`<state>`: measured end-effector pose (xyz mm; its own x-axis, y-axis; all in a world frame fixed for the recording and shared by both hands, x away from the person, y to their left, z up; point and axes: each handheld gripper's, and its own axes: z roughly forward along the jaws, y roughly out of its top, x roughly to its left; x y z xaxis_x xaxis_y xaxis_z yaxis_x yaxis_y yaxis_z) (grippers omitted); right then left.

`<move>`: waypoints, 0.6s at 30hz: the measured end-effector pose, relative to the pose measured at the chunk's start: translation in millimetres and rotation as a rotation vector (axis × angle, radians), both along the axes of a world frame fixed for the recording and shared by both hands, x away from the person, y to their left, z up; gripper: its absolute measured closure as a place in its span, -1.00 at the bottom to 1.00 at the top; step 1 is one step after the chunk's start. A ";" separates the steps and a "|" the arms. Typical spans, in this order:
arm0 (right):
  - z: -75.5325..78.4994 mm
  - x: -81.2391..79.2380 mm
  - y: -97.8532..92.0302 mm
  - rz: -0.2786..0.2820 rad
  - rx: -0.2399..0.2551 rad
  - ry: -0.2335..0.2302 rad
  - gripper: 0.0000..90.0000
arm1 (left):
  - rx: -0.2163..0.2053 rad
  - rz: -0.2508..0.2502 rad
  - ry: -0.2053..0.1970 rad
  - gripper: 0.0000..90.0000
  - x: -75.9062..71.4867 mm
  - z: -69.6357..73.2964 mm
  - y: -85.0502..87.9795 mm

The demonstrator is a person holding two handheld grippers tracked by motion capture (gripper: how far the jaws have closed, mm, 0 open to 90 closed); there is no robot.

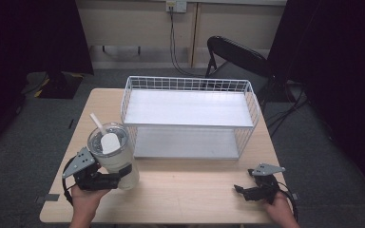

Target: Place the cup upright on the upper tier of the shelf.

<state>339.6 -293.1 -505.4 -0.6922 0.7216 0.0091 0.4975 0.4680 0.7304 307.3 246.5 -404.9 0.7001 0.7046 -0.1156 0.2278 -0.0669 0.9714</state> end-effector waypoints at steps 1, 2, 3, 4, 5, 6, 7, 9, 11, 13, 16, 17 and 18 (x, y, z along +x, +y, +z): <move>0.0 0.0 0.0 0.000 0.000 0.000 -0.76 | -0.005 0.003 0.004 -0.78 0.5 1.2 0.0; 0.0 0.0 0.0 0.000 0.000 0.000 -0.76 | 0.003 0.003 0.001 -0.77 1.4 2.7 0.4; 0.0 0.0 0.0 0.000 0.000 0.000 -0.76 | 0.001 0.008 0.001 -0.78 2.1 4.0 -0.3; 0.0 0.0 0.0 0.000 0.000 0.000 -0.76 | 0.004 0.008 0.000 -0.78 3.1 5.4 -0.7; 0.0 0.0 0.0 0.000 0.000 0.000 -0.76 | 0.007 0.008 -0.002 -0.77 4.1 6.7 -1.1; 0.0 0.0 0.0 0.000 0.000 0.000 -0.76 | 0.009 0.008 0.001 -0.78 5.0 8.1 -1.8; 0.0 0.0 0.0 0.000 0.000 0.000 -0.76 | 0.010 0.009 0.000 -0.78 6.1 9.7 -2.7; 0.0 0.0 0.0 0.000 0.000 0.000 -0.76 | 0.007 0.009 0.005 -0.77 7.8 12.3 -4.7; 0.0 0.0 0.0 0.000 0.000 0.000 -0.76 | 0.013 0.007 0.003 -0.78 10.2 16.4 -6.8; 0.0 0.0 0.0 0.000 0.000 0.000 -0.76 | 0.017 0.007 -0.002 -0.78 11.8 19.6 -8.8; 0.0 0.0 0.0 0.000 0.001 0.000 -0.76 | 0.013 0.009 0.001 -0.78 15.5 25.7 -11.5; 0.0 0.0 0.0 0.000 0.000 0.000 -0.76 | 0.009 0.008 0.003 -0.78 16.4 27.1 -11.9; 0.0 0.0 0.0 0.000 0.000 0.000 -0.76 | 0.005 0.007 0.001 -0.78 17.5 28.7 -12.4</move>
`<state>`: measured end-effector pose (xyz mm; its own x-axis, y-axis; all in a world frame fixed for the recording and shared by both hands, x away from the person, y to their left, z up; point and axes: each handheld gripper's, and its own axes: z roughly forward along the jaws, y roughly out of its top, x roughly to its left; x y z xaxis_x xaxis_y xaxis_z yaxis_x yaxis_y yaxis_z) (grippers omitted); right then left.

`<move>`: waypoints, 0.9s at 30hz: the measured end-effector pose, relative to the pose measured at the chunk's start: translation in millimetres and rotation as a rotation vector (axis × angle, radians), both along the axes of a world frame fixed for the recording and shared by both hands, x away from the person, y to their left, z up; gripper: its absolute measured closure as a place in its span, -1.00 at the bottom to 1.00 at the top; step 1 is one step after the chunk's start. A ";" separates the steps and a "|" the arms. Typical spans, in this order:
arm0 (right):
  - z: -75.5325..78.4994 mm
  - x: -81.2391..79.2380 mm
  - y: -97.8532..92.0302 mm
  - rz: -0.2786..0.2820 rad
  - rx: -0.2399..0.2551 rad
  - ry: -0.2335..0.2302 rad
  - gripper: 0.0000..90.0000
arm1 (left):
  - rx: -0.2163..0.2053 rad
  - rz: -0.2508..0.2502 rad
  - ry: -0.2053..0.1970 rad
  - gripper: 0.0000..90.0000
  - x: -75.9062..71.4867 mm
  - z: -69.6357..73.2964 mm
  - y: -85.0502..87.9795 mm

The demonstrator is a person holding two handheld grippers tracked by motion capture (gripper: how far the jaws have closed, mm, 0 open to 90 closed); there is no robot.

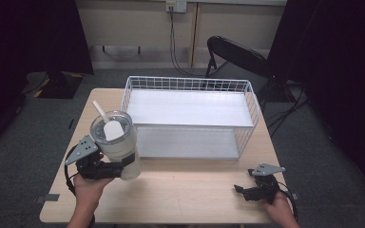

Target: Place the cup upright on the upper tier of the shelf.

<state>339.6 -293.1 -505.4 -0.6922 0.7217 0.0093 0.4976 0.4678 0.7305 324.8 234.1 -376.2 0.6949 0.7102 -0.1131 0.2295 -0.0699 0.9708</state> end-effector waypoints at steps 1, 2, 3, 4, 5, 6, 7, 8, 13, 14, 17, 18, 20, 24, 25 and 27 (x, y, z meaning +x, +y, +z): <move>0.0 0.0 0.0 0.000 0.000 0.000 -0.76 | -0.010 0.002 0.003 -0.78 0.9 1.3 -1.2; 0.0 0.0 0.0 0.000 0.000 0.000 -0.76 | -0.008 0.000 0.005 -0.78 1.9 2.6 -1.7; 0.0 0.0 0.0 0.000 0.000 0.000 -0.76 | -0.010 0.001 0.007 -0.78 3.2 3.8 -2.9; 0.0 0.0 0.0 0.000 0.000 0.000 -0.76 | -0.003 -0.002 0.005 -0.78 4.4 5.1 -3.5; 0.0 0.0 0.0 0.000 0.000 0.000 -0.76 | -0.004 0.001 0.008 -0.78 4.7 6.0 -4.2; 0.0 0.0 0.0 0.000 0.000 0.000 -0.76 | -0.004 0.003 0.007 -0.78 5.6 6.9 -4.9; 0.0 0.0 0.0 0.000 0.000 0.000 -0.76 | -0.003 0.000 0.011 -0.78 7.2 8.2 -5.3; 0.0 0.0 0.0 0.000 0.000 0.000 -0.76 | -0.005 -0.001 0.013 -0.78 8.0 8.9 -5.6; 0.0 0.0 0.0 0.000 0.000 0.000 -0.76 | -0.004 -0.001 0.015 -0.77 12.0 16.0 -9.6; 0.0 0.0 0.0 0.000 0.000 0.000 -0.76 | 0.001 -0.002 0.013 -0.78 12.5 17.8 -10.2; 0.0 0.0 0.0 0.000 0.000 0.000 -0.76 | -0.006 -0.006 0.015 -0.78 14.2 23.0 -13.0; 0.0 0.0 0.0 0.000 0.000 0.000 -0.76 | 0.002 -0.005 0.012 -0.77 15.2 25.1 -13.5; 0.0 0.0 0.0 0.000 0.000 0.000 -0.76 | 0.004 -0.010 0.013 -0.77 16.9 28.7 -15.1; 0.0 0.0 0.0 0.000 0.000 0.000 -0.76 | 0.000 -0.021 0.026 -0.77 20.1 34.4 -18.6; 0.0 0.0 0.0 0.000 0.000 0.000 -0.76 | -0.006 -0.022 0.032 -0.77 20.5 35.5 -19.7; 0.0 0.0 0.0 0.000 0.000 0.000 -0.76 | -0.002 -0.026 0.031 -0.77 21.6 37.9 -21.8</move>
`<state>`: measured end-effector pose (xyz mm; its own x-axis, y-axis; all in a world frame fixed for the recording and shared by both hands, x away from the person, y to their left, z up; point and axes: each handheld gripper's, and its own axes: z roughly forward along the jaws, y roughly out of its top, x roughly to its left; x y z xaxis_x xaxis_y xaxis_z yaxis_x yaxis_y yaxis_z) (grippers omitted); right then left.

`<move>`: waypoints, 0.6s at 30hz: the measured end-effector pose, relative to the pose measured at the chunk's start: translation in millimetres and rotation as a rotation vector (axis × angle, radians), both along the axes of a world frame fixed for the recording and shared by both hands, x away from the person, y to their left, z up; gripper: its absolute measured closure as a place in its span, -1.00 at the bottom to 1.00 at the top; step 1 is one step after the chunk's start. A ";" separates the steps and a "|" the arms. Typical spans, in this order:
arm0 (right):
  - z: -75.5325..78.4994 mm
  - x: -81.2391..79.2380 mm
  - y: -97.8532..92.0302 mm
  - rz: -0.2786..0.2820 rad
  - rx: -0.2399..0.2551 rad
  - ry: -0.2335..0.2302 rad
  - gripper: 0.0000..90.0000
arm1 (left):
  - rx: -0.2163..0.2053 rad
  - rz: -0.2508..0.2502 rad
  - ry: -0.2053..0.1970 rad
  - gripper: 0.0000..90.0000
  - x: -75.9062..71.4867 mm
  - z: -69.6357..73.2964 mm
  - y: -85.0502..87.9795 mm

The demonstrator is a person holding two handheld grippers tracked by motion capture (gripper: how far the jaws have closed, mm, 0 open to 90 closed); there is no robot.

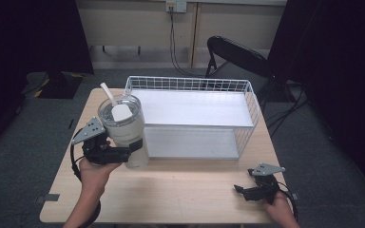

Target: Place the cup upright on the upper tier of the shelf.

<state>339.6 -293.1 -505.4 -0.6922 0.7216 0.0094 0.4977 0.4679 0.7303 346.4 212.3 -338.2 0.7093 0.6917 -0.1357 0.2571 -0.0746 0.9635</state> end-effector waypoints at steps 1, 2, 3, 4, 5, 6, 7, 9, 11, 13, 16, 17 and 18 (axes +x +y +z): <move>0.0 0.0 0.0 0.000 0.000 0.000 -0.76 | 0.008 -0.004 -0.005 -0.77 0.8 1.3 -0.6; 0.0 0.0 0.0 0.000 0.000 0.000 -0.76 | 0.007 -0.005 -0.003 -0.77 1.4 2.5 -1.9; 0.0 0.0 0.0 0.000 0.000 0.000 -0.76 | 0.008 -0.007 0.001 -0.78 2.1 3.9 -2.9; 0.0 0.0 0.0 0.000 0.000 0.000 -0.76 | 0.010 -0.010 0.001 -0.77 3.0 5.2 -3.8; 0.0 0.0 0.0 0.000 0.000 0.000 -0.76 | 0.014 -0.013 0.003 -0.77 3.6 6.8 -4.9; 0.0 0.0 0.0 0.000 0.000 0.000 -0.76 | 0.011 -0.015 0.001 -0.77 4.1 8.2 -6.6; 0.0 0.0 0.0 0.000 0.000 0.000 -0.76 | 0.020 -0.018 -0.003 -0.77 4.9 10.5 -8.1; 0.0 0.0 0.0 0.000 0.000 0.000 -0.76 | 0.018 -0.021 -0.007 -0.77 5.5 13.5 -10.8; 0.0 0.0 0.0 0.000 0.000 0.000 -0.76 | 0.014 -0.028 -0.006 -0.77 6.6 16.9 -13.4; 0.0 0.0 0.0 0.000 0.000 0.000 -0.76 | 0.006 -0.038 -0.006 -0.77 8.7 19.7 -16.0; 0.0 0.0 0.0 0.000 0.000 0.000 -0.76 | 0.005 -0.043 -0.002 -0.77 11.4 22.2 -19.8; 0.0 0.0 0.0 0.000 0.000 0.000 -0.76 | 0.007 -0.041 -0.003 -0.77 12.0 22.5 -20.6; 0.0 0.0 0.0 0.000 0.000 0.000 -0.76 | 0.008 -0.041 -0.002 -0.77 13.0 22.8 -21.7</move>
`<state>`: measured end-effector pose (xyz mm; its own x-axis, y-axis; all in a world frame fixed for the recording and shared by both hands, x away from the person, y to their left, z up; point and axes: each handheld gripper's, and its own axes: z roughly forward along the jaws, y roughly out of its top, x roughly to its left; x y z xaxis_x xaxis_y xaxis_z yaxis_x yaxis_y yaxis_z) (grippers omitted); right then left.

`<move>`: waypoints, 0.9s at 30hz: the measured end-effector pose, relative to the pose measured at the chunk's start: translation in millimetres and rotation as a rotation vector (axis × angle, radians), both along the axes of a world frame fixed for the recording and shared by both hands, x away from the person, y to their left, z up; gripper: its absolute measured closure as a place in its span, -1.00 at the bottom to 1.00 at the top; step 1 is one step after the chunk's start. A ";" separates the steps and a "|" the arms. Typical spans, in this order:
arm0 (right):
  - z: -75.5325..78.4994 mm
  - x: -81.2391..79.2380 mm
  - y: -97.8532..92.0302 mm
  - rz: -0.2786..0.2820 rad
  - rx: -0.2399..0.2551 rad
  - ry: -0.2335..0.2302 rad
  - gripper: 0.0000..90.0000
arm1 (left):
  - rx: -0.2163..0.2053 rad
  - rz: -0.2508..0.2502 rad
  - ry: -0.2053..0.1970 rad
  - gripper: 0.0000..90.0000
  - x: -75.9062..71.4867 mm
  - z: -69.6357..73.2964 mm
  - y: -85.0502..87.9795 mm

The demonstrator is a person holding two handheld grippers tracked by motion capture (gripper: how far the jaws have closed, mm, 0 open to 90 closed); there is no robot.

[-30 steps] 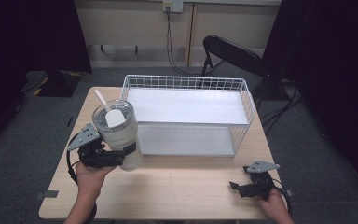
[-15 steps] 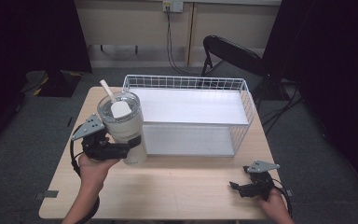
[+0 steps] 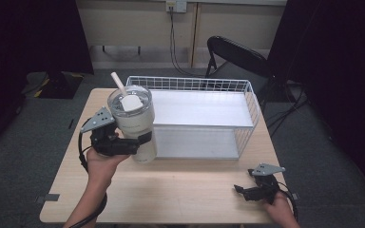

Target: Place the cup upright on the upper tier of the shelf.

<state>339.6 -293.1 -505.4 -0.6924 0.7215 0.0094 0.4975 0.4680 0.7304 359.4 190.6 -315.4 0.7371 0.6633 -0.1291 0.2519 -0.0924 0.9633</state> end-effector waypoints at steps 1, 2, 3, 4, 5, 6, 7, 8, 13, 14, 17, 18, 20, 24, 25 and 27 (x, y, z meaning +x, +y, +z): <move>0.0 0.0 0.0 0.000 0.000 0.000 -0.76 | 0.005 0.000 0.002 -0.77 1.2 0.5 -0.9; 0.0 0.0 0.0 0.000 0.000 0.000 -0.76 | 0.008 0.000 0.005 -0.77 1.7 0.7 -1.5; 0.0 0.0 0.0 0.000 0.000 0.000 -0.76 | 0.013 0.001 0.005 -0.77 2.4 1.0 -2.3; 0.0 0.0 0.0 0.000 0.000 0.000 -0.76 | 0.015 0.002 0.008 -0.77 3.0 1.3 -3.6; 0.0 0.0 0.0 0.000 0.000 0.000 -0.76 | 0.020 -0.001 0.009 -0.78 3.9 1.7 -4.3; 0.0 0.0 0.0 0.000 0.000 0.000 -0.76 | 0.024 -0.001 0.012 -0.78 4.3 2.1 -4.7; 0.0 0.0 0.0 0.000 0.000 0.000 -0.76 | 0.020 0.000 0.014 -0.77 4.9 2.3 -5.7; 0.0 0.0 0.0 0.000 0.001 0.000 -0.76 | 0.022 -0.001 0.020 -0.77 5.6 3.0 -6.2; 0.0 0.0 0.0 0.000 0.000 0.001 -0.76 | 0.019 -0.008 0.022 -0.77 7.2 7.7 -9.7; 0.0 0.0 0.0 0.000 0.000 0.000 -0.76 | 0.020 -0.010 0.020 -0.77 7.7 8.9 -10.1; 0.0 0.0 0.0 0.000 0.000 0.000 -0.76 | 0.019 -0.009 0.020 -0.77 8.8 13.0 -11.8; 0.0 0.0 0.0 0.000 0.000 0.000 -0.76 | 0.021 -0.007 0.020 -0.77 9.3 14.4 -12.3; 0.0 0.0 0.0 0.000 0.000 0.000 -0.76 | 0.020 -0.010 0.017 -0.77 10.0 17.2 -13.0; 0.0 0.0 0.0 0.000 0.001 0.000 -0.76 | 0.022 -0.007 0.014 -0.77 11.4 23.4 -14.9; 0.0 0.0 0.0 0.000 0.001 0.000 -0.76 | 0.018 -0.007 0.011 -0.77 11.9 24.8 -15.5; 0.0 0.0 0.0 0.000 0.001 0.000 -0.76 | 0.017 -0.007 0.010 -0.77 12.6 27.6 -16.7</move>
